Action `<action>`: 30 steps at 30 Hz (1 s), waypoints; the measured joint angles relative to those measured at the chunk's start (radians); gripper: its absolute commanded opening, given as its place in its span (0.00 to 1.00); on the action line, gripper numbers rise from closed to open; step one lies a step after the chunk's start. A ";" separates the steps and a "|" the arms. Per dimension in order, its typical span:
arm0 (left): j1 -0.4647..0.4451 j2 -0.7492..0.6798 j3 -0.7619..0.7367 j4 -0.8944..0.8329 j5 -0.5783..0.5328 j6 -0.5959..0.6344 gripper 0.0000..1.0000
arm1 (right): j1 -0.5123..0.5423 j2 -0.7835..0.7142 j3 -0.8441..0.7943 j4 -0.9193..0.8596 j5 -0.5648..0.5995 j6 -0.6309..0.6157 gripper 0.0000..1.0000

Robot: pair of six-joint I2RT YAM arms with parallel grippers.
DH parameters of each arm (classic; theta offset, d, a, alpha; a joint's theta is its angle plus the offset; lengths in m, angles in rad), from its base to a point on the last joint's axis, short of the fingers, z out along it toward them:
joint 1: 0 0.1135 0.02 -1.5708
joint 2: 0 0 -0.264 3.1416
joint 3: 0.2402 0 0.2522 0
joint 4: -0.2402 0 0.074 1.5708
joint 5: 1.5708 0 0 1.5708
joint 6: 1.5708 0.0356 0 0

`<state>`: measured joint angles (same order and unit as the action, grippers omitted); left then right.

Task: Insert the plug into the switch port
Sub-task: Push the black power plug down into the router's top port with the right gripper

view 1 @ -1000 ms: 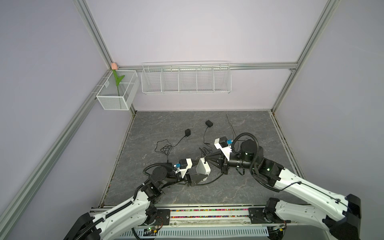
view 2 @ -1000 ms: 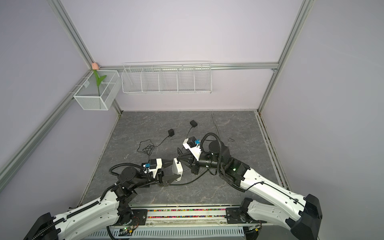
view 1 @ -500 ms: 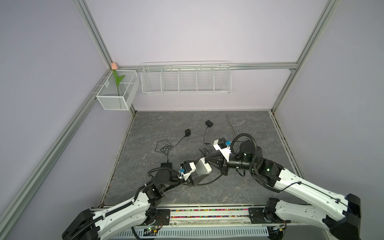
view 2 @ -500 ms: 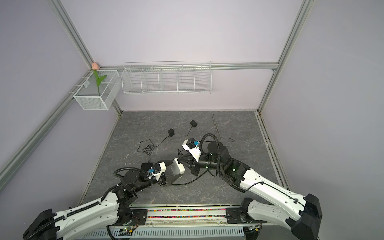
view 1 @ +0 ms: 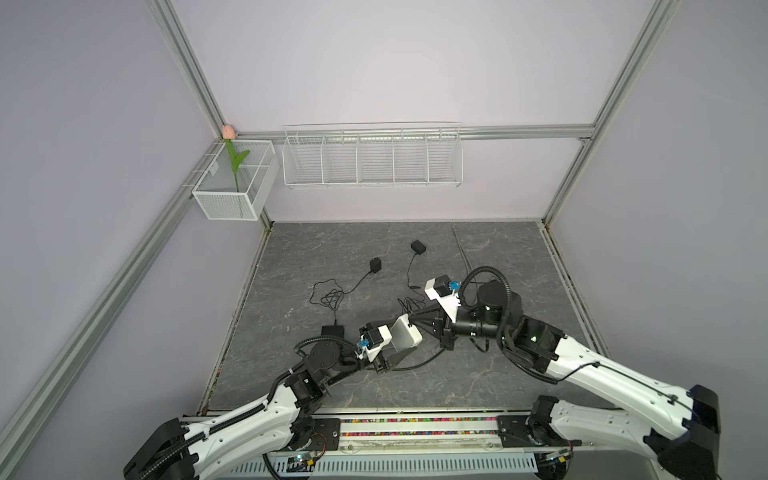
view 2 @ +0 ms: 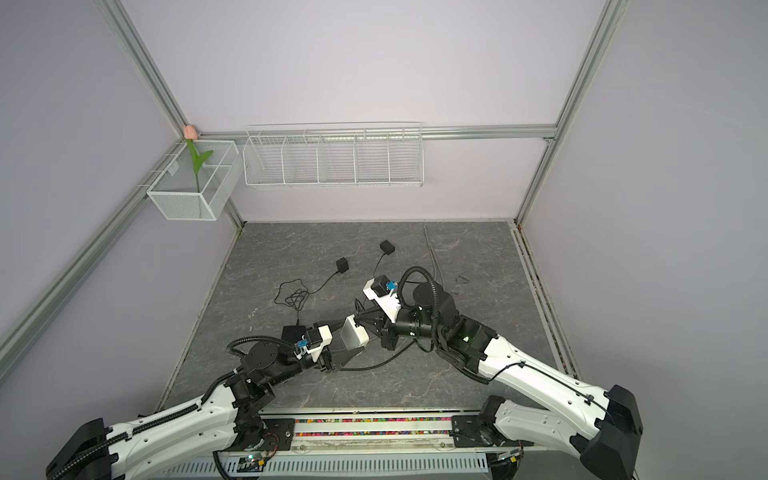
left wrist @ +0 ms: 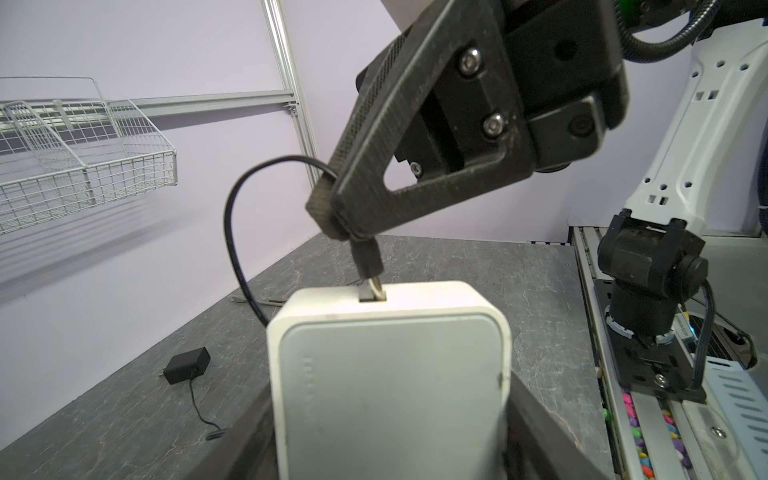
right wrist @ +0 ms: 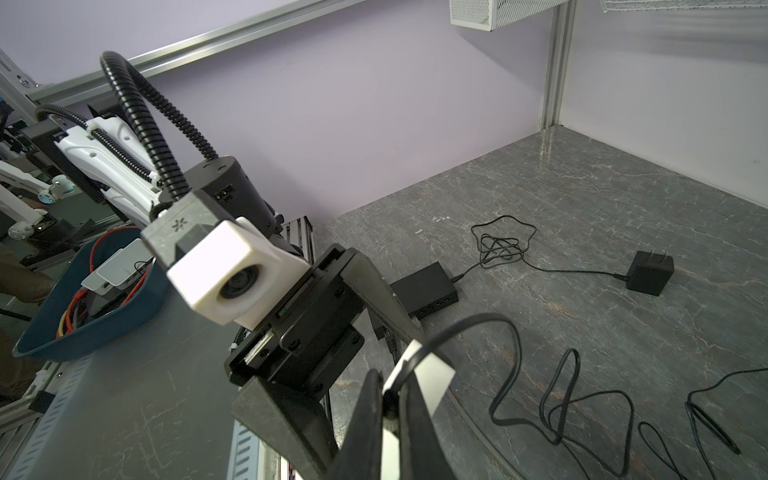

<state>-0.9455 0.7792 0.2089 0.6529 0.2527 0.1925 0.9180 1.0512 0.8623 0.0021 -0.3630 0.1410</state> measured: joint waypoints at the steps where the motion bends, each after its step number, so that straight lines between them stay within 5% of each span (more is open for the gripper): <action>1: -0.001 0.000 0.000 0.000 -0.002 0.000 0.00 | 0.000 0.000 0.000 0.000 0.000 0.000 0.10; 30: -0.018 -0.014 -0.037 0.018 -0.043 -0.041 0.00 | 0.013 0.005 -0.065 0.086 0.035 0.005 0.09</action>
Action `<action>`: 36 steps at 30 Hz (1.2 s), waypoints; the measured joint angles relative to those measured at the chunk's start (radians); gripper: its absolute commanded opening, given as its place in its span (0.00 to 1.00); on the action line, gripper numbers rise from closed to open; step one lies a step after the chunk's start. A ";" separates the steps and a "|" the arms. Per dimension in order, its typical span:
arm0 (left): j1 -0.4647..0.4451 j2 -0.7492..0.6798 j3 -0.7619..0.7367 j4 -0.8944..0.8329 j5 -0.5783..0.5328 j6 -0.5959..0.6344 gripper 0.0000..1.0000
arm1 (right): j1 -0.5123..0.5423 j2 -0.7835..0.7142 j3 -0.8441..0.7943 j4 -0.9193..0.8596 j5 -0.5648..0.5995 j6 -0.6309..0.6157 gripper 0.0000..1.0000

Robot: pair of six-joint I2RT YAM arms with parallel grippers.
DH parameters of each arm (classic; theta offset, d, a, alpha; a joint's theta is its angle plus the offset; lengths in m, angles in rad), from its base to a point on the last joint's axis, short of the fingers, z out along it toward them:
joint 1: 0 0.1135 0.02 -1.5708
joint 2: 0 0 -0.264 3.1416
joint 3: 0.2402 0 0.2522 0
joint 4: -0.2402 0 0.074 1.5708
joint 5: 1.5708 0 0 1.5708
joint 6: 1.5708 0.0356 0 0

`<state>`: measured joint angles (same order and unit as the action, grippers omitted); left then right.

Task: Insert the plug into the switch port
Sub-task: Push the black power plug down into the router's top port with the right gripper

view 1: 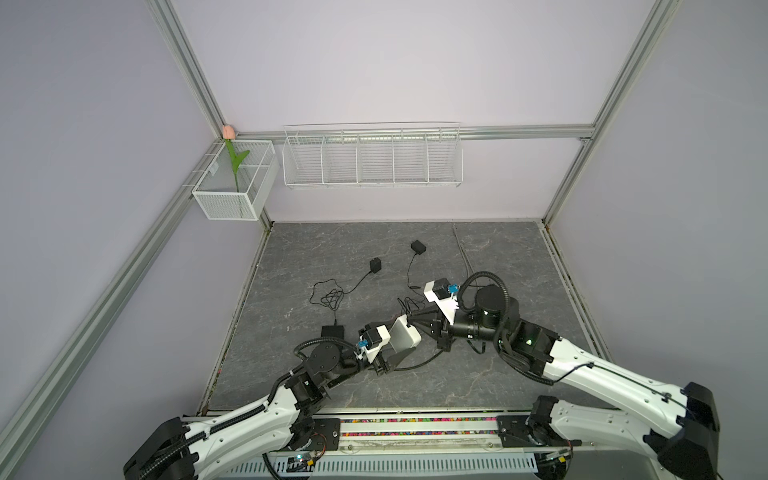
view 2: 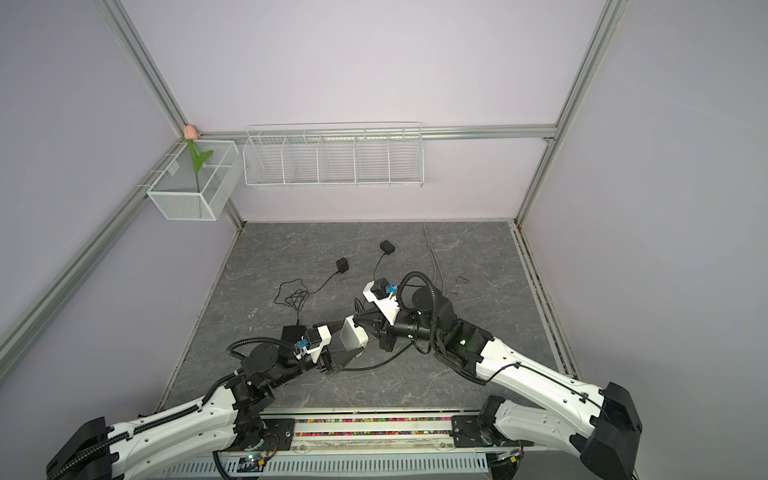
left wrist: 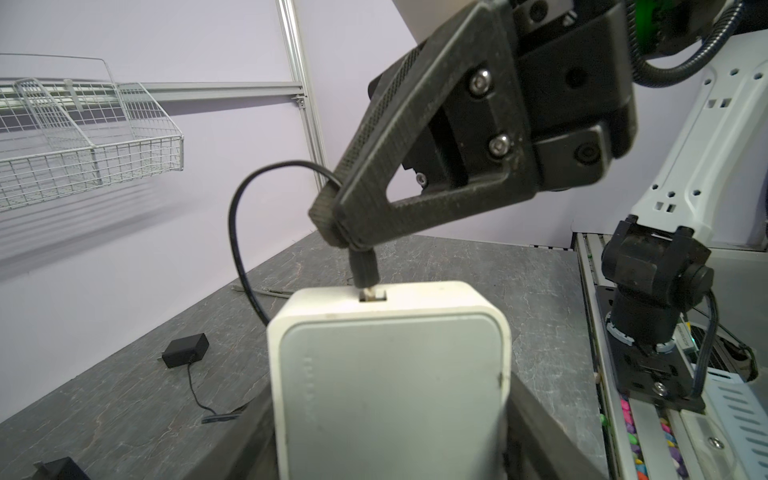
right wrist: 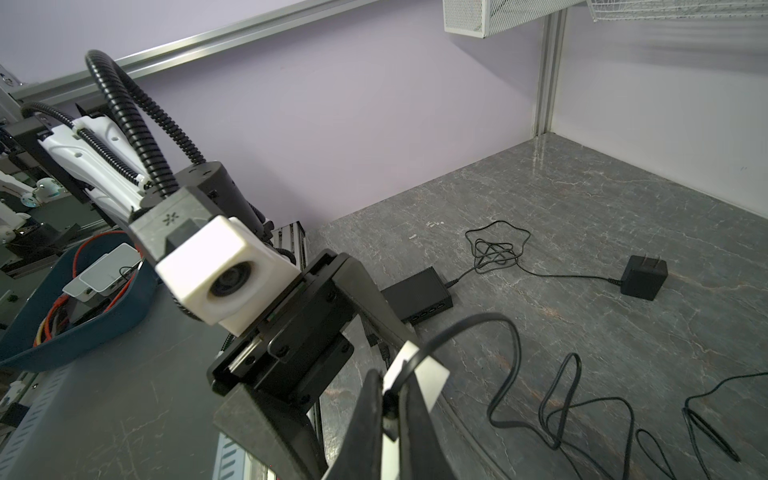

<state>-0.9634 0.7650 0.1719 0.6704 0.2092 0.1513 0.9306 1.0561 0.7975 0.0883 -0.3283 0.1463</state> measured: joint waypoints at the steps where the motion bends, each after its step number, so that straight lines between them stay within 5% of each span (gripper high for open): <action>1: 0.000 -0.005 -0.006 -0.001 0.000 -0.001 0.00 | 0.002 0.000 -0.005 0.004 0.000 0.000 0.09; 36: -0.001 -0.021 -0.014 -0.007 -0.037 -0.068 0.00 | 0.019 0.041 -0.049 0.144 0.037 0.022 0.09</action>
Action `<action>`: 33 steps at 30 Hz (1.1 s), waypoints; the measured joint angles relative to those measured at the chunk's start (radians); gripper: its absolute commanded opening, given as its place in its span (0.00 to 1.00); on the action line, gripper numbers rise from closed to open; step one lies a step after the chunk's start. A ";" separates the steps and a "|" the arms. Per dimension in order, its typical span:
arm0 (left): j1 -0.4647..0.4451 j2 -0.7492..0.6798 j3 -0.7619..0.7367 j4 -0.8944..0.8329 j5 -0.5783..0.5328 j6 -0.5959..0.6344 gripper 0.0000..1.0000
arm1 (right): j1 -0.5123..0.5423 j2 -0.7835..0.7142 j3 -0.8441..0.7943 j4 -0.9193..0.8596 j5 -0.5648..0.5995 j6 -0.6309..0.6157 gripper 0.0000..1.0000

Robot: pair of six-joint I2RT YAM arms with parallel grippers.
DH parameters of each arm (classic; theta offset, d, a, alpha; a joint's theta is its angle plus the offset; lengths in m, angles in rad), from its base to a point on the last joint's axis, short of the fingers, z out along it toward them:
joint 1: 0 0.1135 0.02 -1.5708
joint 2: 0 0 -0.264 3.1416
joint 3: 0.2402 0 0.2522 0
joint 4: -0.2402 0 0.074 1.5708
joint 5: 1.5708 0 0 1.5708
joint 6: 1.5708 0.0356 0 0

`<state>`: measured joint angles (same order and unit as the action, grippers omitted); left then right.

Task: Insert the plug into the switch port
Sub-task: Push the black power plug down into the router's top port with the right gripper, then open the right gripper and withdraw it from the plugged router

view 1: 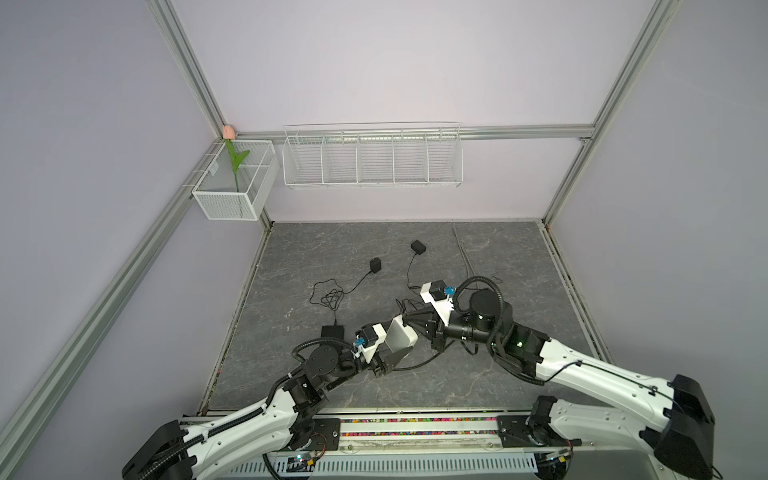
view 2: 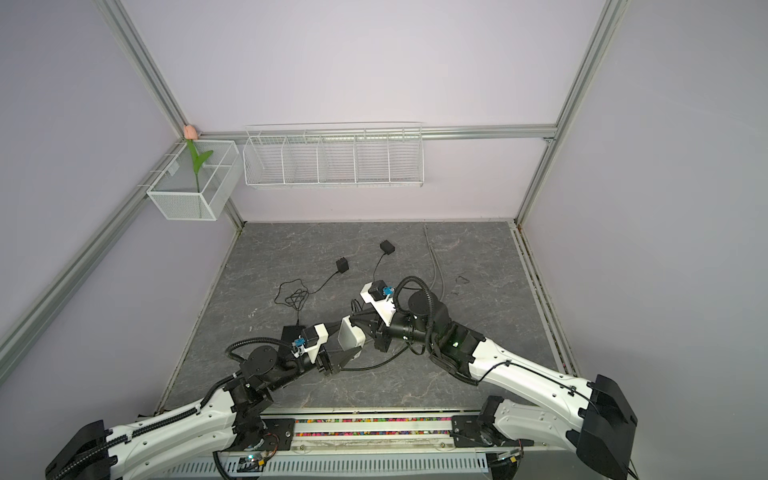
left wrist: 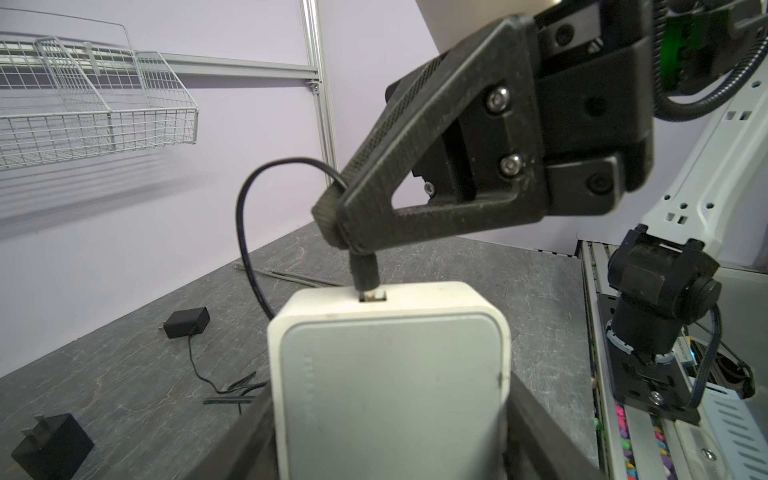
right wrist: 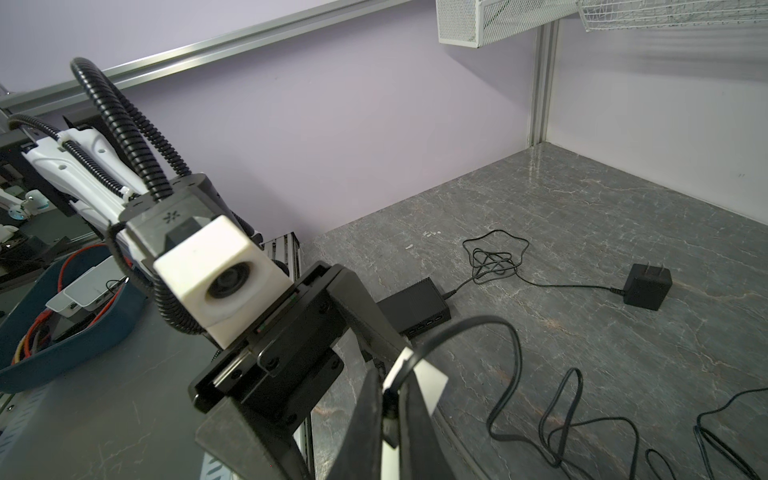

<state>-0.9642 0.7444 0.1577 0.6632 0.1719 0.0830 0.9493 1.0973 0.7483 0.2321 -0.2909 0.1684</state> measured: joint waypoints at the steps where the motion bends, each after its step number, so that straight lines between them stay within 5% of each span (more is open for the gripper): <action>1: 0.000 0.000 0.000 -0.002 0.000 0.000 0.00 | 0.001 0.001 -0.002 0.004 0.002 0.000 0.09; 33: 0.002 -0.041 -0.017 -0.067 -0.038 -0.050 0.00 | 0.049 0.042 -0.035 0.058 0.130 0.025 0.08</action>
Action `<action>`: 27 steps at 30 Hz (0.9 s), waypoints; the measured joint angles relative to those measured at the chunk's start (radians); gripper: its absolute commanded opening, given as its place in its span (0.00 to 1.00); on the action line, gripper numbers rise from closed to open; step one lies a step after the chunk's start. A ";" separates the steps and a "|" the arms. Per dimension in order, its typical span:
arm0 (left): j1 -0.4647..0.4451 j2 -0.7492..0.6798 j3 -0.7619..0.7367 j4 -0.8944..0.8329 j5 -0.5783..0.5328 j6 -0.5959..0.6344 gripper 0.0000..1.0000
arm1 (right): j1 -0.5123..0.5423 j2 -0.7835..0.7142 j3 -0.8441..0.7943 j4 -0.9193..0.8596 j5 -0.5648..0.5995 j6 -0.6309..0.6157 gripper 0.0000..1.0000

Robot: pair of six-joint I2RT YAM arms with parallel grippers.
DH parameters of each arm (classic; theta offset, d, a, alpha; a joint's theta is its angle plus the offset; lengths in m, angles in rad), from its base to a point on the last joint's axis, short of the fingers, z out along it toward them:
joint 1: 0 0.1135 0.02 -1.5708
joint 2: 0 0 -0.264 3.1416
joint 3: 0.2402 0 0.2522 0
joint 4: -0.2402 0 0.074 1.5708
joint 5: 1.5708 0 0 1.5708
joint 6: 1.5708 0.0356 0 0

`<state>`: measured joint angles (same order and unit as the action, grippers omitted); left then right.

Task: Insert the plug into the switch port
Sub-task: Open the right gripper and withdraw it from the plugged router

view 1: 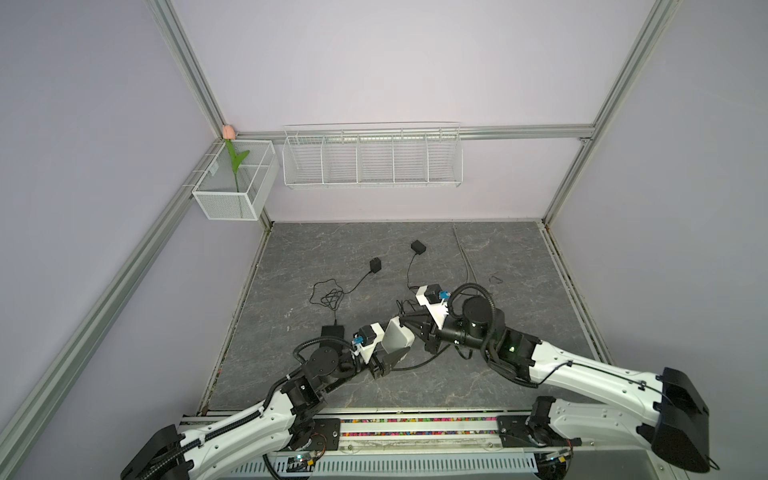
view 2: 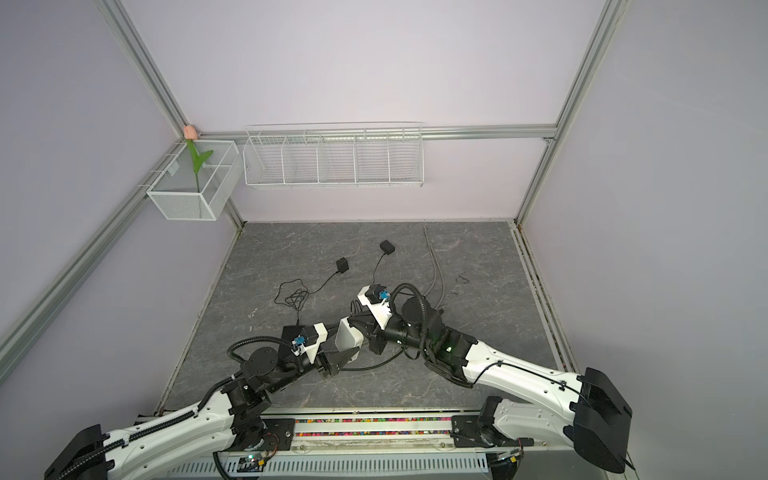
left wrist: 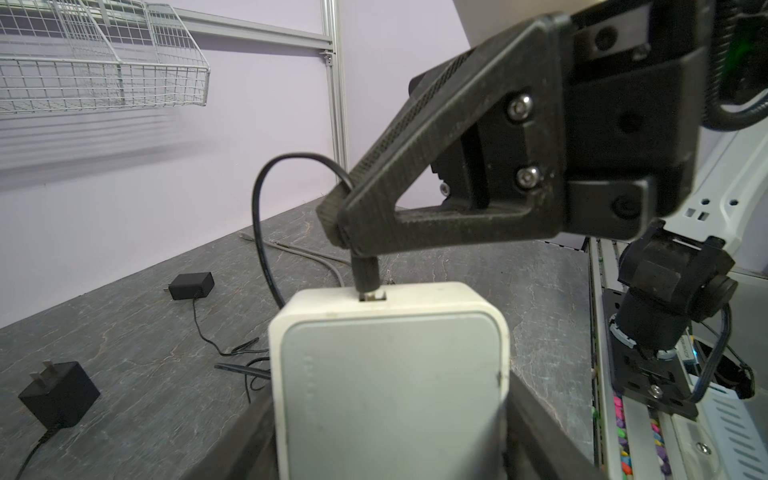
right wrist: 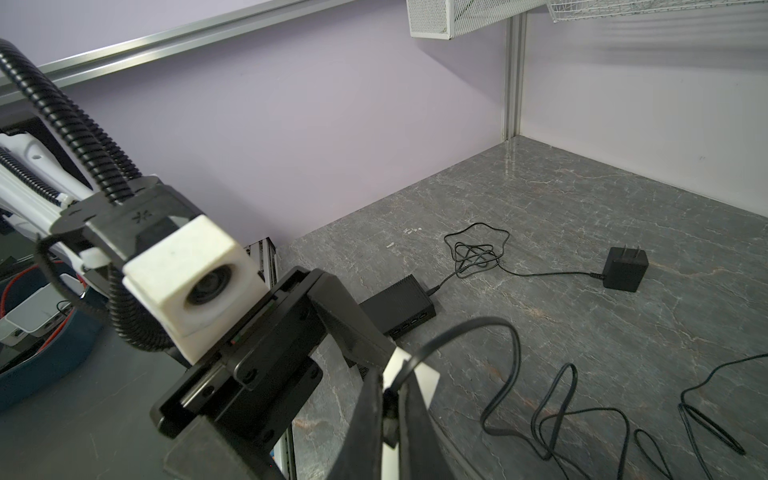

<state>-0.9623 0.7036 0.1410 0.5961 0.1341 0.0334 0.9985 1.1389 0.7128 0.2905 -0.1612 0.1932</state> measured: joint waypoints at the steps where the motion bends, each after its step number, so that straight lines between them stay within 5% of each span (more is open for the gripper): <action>1: 0.000 -0.002 0.000 -0.003 -0.002 -0.001 0.00 | 0.000 0.002 0.000 0.002 0.000 0.000 0.08; 15: 0.003 -0.069 -0.016 -0.072 0.001 -0.022 0.00 | -0.002 0.035 0.003 0.010 -0.059 -0.065 0.09; 27: 0.000 -0.192 -0.029 -0.087 0.051 -0.068 0.00 | -0.037 0.025 -0.006 0.082 -0.253 -0.097 0.10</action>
<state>-0.9627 0.5114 0.1120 0.5087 0.1852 -0.0345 0.9615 1.1641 0.7071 0.3721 -0.4137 0.0967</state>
